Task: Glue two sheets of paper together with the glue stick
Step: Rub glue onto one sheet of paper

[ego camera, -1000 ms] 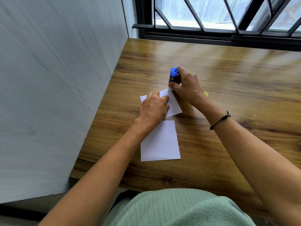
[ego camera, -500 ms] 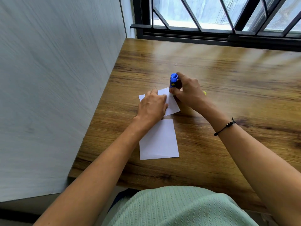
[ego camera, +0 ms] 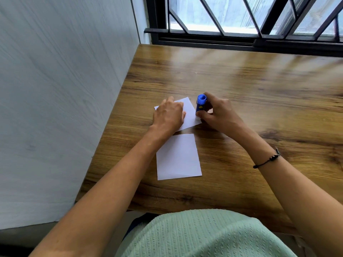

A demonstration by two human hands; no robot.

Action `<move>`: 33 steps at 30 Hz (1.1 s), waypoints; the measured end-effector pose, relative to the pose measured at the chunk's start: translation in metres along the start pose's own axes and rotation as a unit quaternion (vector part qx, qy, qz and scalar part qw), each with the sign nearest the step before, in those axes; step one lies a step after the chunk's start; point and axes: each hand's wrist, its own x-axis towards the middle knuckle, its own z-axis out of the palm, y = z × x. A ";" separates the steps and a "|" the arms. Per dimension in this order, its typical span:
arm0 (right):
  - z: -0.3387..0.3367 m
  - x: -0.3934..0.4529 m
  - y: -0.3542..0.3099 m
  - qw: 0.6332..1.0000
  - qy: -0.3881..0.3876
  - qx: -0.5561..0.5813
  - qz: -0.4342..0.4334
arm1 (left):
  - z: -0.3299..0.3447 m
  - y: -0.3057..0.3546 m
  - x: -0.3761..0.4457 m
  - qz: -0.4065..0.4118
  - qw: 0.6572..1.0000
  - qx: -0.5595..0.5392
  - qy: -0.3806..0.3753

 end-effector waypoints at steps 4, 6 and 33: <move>-0.004 -0.010 0.000 1.000 -0.006 -0.006 0.000 | 0.001 0.002 0.000 0.002 1.000 0.007 0.014; -0.006 -0.014 0.000 1.000 -0.008 -0.004 0.003 | 0.001 0.003 0.001 -0.001 1.000 0.011 0.019; -0.016 0.011 -0.005 0.996 0.055 0.056 0.032 | -0.015 -0.009 0.010 0.036 0.996 0.014 -0.074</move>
